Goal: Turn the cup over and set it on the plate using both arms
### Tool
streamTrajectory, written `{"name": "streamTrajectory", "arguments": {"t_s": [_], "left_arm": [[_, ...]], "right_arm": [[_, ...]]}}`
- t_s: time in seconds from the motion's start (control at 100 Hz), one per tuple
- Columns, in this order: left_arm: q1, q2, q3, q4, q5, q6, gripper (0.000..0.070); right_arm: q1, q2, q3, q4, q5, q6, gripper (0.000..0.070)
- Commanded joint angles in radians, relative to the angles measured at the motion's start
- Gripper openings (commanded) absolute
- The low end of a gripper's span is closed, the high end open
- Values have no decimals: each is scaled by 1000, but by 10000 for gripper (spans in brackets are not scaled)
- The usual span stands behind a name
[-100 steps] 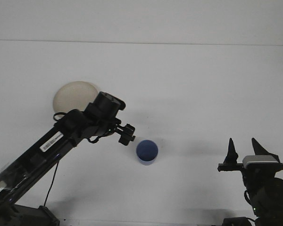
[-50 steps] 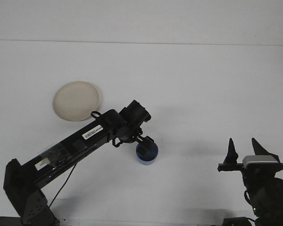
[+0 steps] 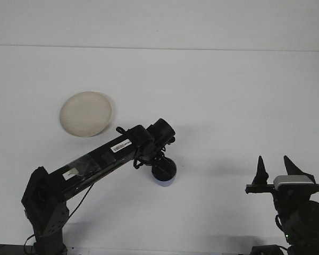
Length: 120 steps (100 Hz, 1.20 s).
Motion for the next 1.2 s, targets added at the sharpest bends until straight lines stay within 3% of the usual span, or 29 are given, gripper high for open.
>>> {"name": "streamTrajectory", "arguments": {"t_s": [0.0, 0.36, 0.74, 0.97, 1.19], "left_arm": [[-12, 15, 25, 0, 5, 16, 23], [69, 13, 138, -81, -10, 71, 4], [439, 14, 390, -148, -68, 88, 4], [657, 28, 396, -144, -68, 88, 10], [760, 80, 396, -117, -68, 88, 12]], "right_arm": [[0, 4, 2, 10, 3, -5, 463], [0, 4, 2, 17, 4, -5, 463], [0, 4, 2, 27, 4, -5, 463], [0, 4, 2, 28, 4, -5, 463], [0, 4, 2, 29, 4, -5, 463]]}}
